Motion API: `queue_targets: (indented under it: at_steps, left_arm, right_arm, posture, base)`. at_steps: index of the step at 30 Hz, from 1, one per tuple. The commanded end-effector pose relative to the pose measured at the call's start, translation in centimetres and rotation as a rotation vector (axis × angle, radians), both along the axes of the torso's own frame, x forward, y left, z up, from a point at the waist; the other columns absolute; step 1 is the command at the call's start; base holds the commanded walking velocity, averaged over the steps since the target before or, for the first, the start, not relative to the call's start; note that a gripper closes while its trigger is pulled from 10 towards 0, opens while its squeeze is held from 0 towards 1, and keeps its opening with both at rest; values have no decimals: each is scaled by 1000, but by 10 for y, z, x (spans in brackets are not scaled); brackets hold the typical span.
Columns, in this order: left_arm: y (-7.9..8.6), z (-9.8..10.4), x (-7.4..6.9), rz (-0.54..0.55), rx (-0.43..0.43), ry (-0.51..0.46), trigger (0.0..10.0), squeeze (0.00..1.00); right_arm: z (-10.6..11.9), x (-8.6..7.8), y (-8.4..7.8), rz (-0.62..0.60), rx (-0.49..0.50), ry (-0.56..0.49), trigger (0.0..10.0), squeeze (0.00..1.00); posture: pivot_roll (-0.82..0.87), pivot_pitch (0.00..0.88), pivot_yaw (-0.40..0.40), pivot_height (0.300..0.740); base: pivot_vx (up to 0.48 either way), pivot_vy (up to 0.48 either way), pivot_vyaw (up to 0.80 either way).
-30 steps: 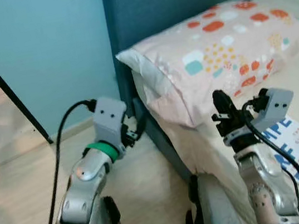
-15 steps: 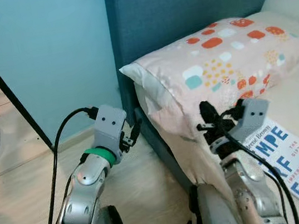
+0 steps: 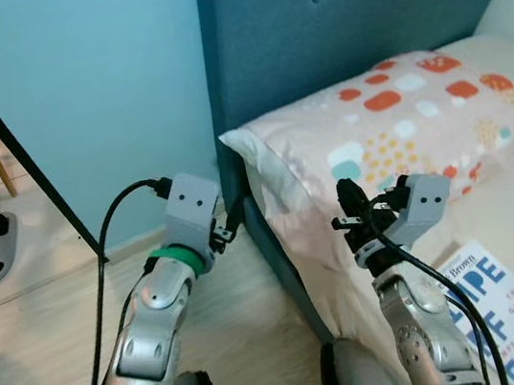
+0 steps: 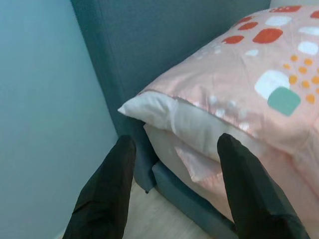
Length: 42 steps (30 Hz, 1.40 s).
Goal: Clean up the room
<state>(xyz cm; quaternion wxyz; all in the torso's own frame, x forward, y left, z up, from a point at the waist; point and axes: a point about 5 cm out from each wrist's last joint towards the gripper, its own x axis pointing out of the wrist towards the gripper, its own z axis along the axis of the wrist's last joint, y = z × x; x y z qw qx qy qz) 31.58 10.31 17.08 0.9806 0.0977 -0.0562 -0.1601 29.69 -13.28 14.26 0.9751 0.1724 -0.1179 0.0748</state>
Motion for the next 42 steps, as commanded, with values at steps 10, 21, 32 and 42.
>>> queue_targets:
  at_steps: [10, 21, 32, 42]
  left_arm:
    - [-3, -3, 2, 1, -6, 7, 10000, 0]
    - [-4, -4, 4, 1, -13, 10, 10000, 0]
    - [-5, -5, 3, -1, -20, 14, 10000, 0]
    - [-6, -5, 2, -6, -23, 14, 10000, 0]
  right_arm:
    - [-7, -1, -1, -7, -5, 14, 10000, 0]
    - [-12, 0, -5, -71, -22, 46, 10000, 0]
    - [-15, 3, -14, -136, -28, 61, 10000, 0]
    - [-18, 2, -11, -137, -32, 69, 10000, 0]
  posture:
    - [25, 82, -12, 694]
    - [26, 83, -11, 733]
    - [26, 84, -9, 733]
    - [27, 85, -9, 733]
  base:
    - [0, 0, 0]
    - [0, 0, 0]
    - [-95, 0, 0]
    - [-396, 0, 0]
